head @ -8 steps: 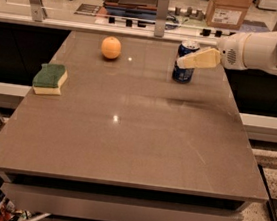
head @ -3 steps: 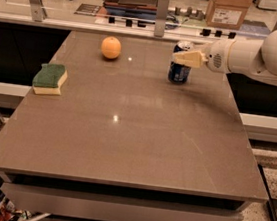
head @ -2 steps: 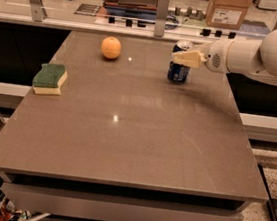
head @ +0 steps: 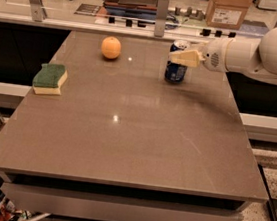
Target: Move pepsi can near sponge
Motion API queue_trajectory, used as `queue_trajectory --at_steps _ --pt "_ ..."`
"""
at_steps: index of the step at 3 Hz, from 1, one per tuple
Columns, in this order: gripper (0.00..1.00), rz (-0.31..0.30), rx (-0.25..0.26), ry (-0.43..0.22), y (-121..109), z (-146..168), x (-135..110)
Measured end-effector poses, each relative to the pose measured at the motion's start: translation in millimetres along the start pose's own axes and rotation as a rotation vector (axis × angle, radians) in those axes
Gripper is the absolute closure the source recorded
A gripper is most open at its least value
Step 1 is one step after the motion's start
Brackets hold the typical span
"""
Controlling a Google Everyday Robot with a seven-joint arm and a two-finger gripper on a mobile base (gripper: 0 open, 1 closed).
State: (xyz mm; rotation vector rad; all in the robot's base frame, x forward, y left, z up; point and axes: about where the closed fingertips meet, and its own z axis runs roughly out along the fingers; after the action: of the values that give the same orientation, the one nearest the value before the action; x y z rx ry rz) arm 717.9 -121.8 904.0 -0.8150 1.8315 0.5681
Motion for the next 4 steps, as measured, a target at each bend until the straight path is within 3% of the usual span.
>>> queue_trajectory --at_steps 2,3,4 --pt "1.0 -0.117 -0.087 -0.024 58.4 -10.2 -39.8" --pt "1.0 -0.181 -0.15 -0.029 105.8 -4.5 -57.6" --pt "1.0 -0.195 -0.235 -0.031 148.7 5.2 -67.3"
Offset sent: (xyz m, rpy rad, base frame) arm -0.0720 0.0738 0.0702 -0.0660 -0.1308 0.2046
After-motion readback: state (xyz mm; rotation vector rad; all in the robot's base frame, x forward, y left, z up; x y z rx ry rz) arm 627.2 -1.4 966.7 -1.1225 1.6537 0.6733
